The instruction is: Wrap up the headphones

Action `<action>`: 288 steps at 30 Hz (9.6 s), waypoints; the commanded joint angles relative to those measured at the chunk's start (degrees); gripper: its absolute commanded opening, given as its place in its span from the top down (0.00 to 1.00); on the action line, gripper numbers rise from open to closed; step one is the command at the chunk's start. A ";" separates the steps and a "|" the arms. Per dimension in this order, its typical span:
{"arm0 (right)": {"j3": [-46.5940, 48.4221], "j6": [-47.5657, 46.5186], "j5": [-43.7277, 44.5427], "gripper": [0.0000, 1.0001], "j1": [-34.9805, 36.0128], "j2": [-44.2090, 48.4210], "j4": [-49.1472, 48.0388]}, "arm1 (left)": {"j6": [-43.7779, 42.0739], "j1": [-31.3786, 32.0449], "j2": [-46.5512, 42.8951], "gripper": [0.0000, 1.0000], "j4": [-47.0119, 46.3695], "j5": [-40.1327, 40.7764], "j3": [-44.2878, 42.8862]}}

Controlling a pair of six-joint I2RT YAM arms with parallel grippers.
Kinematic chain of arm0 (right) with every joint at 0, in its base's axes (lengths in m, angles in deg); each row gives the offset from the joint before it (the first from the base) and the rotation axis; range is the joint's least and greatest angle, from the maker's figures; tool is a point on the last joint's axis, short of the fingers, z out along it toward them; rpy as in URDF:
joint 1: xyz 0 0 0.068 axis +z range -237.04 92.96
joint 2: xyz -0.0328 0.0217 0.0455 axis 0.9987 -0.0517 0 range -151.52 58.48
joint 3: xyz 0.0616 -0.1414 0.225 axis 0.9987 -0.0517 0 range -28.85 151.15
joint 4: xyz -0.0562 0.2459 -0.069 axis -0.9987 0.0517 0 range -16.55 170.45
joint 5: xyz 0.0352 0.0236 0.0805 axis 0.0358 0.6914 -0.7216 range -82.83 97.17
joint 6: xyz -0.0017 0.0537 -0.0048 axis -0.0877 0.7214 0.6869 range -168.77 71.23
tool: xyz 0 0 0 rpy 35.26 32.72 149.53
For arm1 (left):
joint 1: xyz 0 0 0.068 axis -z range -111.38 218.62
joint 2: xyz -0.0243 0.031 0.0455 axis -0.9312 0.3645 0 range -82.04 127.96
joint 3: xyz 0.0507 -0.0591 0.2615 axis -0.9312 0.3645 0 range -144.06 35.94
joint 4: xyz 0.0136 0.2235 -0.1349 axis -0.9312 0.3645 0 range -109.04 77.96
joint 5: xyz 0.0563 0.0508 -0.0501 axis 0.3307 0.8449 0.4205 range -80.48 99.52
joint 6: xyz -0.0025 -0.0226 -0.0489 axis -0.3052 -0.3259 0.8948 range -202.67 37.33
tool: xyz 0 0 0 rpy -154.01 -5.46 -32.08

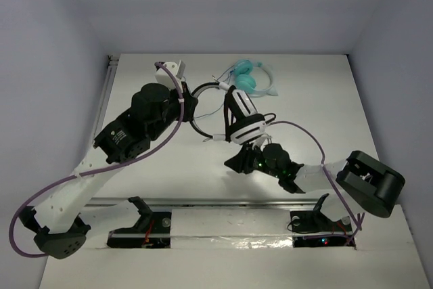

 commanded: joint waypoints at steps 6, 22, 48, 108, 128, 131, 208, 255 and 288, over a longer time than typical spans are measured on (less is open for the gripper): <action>1.14 5.30 10.39 0.99 11.90 1.60 5.60 | 7.36 -7.63 1.83 1.00 -13.99 1.38 -0.78; 21.34 2.14 18.90 1.00 33.53 12.49 53.40 | 10.70 -11.86 5.44 1.00 -16.36 17.90 13.53; 55.19 -20.43 54.77 1.00 27.14 14.96 91.14 | 13.60 5.98 -0.18 1.00 -4.15 10.62 29.20; 10.56 -11.92 -9.74 0.66 -6.45 6.26 1.92 | 6.48 11.43 -9.85 1.00 -7.92 4.19 4.68; 7.38 -9.38 -5.25 0.53 -6.45 7.84 3.50 | 5.78 11.43 -8.10 1.00 -8.19 6.47 1.78; 5.37 -8.67 -4.47 0.52 -6.45 9.59 4.55 | 5.25 11.43 -8.10 1.00 -7.92 7.18 0.82; -1.59 11.28 -4.72 1.00 -1.18 27.36 16.68 | 14.13 -6.66 13.34 1.00 -26.20 11.84 7.49; 21.62 35.53 33.06 0.86 -0.12 -2.35 12.55 | 24.15 11.17 17.74 1.00 -35.87 27.04 31.40; 32.79 24.12 39.75 0.67 8.84 -10.36 39.00 | 22.74 14.25 20.56 1.00 -35.96 28.81 29.38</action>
